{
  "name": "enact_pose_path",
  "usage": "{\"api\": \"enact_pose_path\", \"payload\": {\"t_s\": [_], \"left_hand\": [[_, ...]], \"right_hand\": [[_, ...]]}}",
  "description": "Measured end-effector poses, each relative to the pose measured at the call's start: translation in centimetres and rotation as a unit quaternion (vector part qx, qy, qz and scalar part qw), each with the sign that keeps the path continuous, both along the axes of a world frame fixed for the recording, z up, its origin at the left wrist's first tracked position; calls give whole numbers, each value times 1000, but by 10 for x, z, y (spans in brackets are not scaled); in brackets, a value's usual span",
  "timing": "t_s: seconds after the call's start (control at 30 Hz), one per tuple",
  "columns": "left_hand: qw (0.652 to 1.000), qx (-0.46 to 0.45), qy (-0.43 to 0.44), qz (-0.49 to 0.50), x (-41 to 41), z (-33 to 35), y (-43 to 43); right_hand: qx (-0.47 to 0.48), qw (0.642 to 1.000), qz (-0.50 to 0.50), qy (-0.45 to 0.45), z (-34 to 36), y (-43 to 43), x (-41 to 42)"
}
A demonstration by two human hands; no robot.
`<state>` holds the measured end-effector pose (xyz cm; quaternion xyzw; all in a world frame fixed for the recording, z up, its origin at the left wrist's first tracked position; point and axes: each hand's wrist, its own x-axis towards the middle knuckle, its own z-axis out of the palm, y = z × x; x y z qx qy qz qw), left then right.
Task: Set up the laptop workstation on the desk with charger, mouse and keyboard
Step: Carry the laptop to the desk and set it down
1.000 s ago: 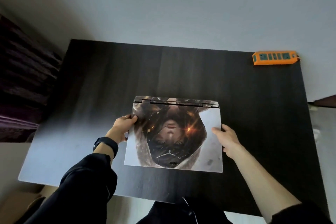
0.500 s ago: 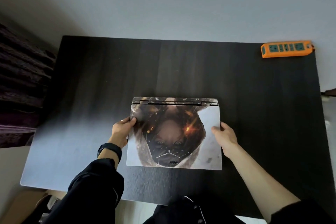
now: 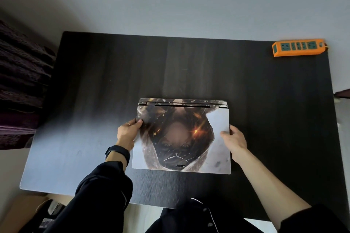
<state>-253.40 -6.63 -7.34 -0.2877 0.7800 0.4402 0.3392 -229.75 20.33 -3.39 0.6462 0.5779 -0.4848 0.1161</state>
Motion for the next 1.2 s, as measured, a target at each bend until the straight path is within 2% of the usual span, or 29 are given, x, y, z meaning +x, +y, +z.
{"api": "enact_pose_path", "payload": {"t_s": [0.17,0.27,0.5,0.83,0.93,1.2], "left_hand": [[999,-17,15,-48,2,6,-2],[994,-14,23,-109,3,9,-10],[970,-25,93,-223,18,26,-26],[948,-65,130,-282,86,31,-53],[928,-81,145,-333,99,30,-65],[844,-96,211,-483,112,20,-95]], "right_hand": [[2,1000,0,12,-3,-1,4],[2,1000,4,20,-4,0,9],[18,998,60,29,0,-5,22],[63,990,123,6,-1,-46,72],[81,985,152,1,-5,-65,89],[132,963,232,-27,-2,-98,109]]}}
